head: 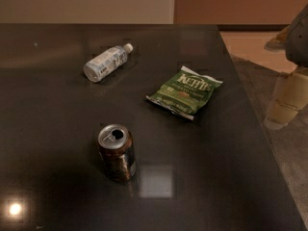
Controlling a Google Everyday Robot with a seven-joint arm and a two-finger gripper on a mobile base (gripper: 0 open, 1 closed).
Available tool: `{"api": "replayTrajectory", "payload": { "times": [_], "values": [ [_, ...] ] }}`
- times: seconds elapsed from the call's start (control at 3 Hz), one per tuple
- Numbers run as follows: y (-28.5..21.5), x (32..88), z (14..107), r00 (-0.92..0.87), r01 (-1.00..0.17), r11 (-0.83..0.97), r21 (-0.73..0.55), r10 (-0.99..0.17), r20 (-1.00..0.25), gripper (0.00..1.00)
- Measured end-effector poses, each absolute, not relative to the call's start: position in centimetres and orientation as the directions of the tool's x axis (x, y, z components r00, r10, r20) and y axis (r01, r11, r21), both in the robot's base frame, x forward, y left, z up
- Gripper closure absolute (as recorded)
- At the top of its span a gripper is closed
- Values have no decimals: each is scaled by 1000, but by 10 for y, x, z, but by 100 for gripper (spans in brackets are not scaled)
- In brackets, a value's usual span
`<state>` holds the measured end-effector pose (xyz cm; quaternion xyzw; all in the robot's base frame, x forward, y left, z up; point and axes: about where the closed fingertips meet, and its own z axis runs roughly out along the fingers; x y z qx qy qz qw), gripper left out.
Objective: Move green jalapeno chip bag near blue plastic bottle
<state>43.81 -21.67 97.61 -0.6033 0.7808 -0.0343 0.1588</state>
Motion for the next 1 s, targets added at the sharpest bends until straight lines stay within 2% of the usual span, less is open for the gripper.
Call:
{"api": "replayTrajectory", "payload": {
  "times": [0.67,1.0],
  "values": [
    [-206,449,975,-200,-935,249,-251,-958,-205,0],
    [-185,463,970,-159,-941,220,-257,-958,-239,0]
  ]
}}
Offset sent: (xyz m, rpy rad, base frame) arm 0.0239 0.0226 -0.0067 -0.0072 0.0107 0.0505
